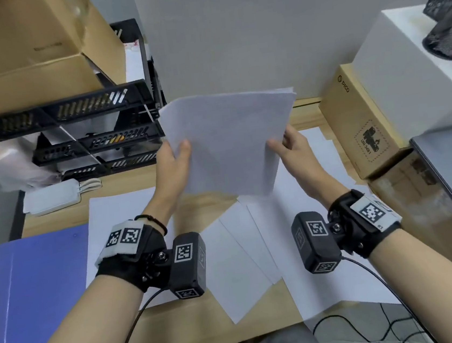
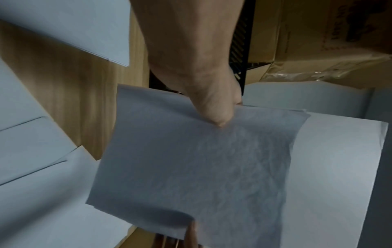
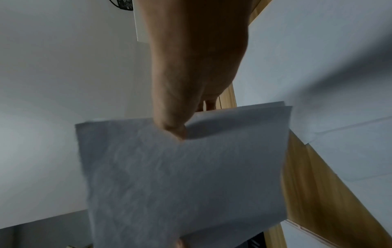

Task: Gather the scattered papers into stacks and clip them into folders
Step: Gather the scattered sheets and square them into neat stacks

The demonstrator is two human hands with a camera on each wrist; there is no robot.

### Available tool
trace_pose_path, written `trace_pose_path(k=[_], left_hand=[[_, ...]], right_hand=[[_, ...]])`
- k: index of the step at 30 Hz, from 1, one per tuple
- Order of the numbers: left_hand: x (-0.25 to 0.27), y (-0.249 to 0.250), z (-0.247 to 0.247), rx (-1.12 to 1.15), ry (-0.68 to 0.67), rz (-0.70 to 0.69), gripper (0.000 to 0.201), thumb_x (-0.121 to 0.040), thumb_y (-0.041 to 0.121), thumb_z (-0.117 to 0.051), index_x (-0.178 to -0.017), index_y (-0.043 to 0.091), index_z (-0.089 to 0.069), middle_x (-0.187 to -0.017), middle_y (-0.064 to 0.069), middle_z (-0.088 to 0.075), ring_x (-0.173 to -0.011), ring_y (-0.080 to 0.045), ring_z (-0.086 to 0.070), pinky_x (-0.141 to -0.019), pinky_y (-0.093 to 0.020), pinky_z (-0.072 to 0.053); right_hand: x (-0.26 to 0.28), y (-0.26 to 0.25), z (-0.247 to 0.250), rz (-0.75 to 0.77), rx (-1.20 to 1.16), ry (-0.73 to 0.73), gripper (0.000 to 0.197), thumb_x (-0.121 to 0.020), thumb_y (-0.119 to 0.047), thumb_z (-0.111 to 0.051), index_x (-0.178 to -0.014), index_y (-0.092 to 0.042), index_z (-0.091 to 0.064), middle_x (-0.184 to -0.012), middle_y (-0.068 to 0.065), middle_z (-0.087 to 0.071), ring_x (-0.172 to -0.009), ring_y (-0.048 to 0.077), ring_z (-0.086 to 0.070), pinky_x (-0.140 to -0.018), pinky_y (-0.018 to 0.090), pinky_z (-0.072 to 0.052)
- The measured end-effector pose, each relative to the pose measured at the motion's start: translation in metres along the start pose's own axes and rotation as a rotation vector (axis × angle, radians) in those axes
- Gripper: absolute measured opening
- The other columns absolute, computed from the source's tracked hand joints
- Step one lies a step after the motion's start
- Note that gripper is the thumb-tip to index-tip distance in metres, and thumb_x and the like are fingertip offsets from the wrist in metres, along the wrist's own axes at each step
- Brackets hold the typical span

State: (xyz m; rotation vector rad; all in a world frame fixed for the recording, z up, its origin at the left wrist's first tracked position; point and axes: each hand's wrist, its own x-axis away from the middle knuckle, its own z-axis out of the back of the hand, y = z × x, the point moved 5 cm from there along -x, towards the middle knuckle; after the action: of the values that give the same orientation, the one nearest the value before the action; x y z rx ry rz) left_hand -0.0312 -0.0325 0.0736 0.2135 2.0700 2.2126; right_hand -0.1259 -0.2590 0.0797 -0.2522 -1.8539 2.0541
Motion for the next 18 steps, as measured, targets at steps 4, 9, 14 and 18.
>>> trace_pose_path(k=[4,9,14,18], left_hand=[[0.001,-0.006,0.0,0.018,-0.025,0.013,0.019,-0.102,0.013,-0.046,-0.117,0.018,-0.057,-0.106,0.012,-0.066,-0.089,0.01,-0.064,-0.073,-0.012,-0.051],[0.006,-0.031,-0.012,-0.024,-0.08,0.112,0.02,-0.099,0.015,-0.048,-0.115,0.018,-0.059,-0.11,0.006,-0.068,-0.092,-0.001,-0.066,-0.076,-0.02,-0.055],[0.004,-0.052,-0.055,-0.065,-0.301,0.321,0.023,-0.096,0.011,-0.05,-0.115,0.019,-0.06,-0.109,0.001,-0.072,-0.09,-0.013,-0.07,-0.079,-0.032,-0.057],[0.033,-0.115,-0.07,-0.166,-0.447,0.663,0.024,-0.095,0.014,-0.053,-0.118,0.013,-0.058,-0.105,-0.007,-0.069,-0.076,-0.019,-0.069,-0.07,-0.032,-0.06]], right_hand=[[0.005,0.028,-0.004,-0.148,0.097,-0.138,0.03,-0.097,-0.01,-0.05,-0.125,-0.02,-0.057,-0.124,-0.005,-0.065,-0.113,0.011,-0.061,-0.092,0.025,-0.051],[0.01,0.046,0.009,-0.189,0.215,-0.026,0.018,-0.097,-0.013,-0.046,-0.101,-0.008,-0.064,-0.096,-0.002,-0.066,-0.084,0.01,-0.06,-0.067,0.017,-0.047],[0.018,0.066,0.071,-0.334,0.367,0.132,0.02,-0.094,-0.012,-0.044,-0.075,-0.014,-0.051,-0.072,-0.002,-0.05,-0.069,0.018,-0.045,-0.06,0.029,-0.033],[0.059,0.131,0.112,-0.598,0.494,0.096,0.022,-0.092,-0.011,-0.042,-0.075,-0.016,-0.056,-0.081,0.005,-0.061,-0.077,0.024,-0.055,-0.065,0.031,-0.041]])
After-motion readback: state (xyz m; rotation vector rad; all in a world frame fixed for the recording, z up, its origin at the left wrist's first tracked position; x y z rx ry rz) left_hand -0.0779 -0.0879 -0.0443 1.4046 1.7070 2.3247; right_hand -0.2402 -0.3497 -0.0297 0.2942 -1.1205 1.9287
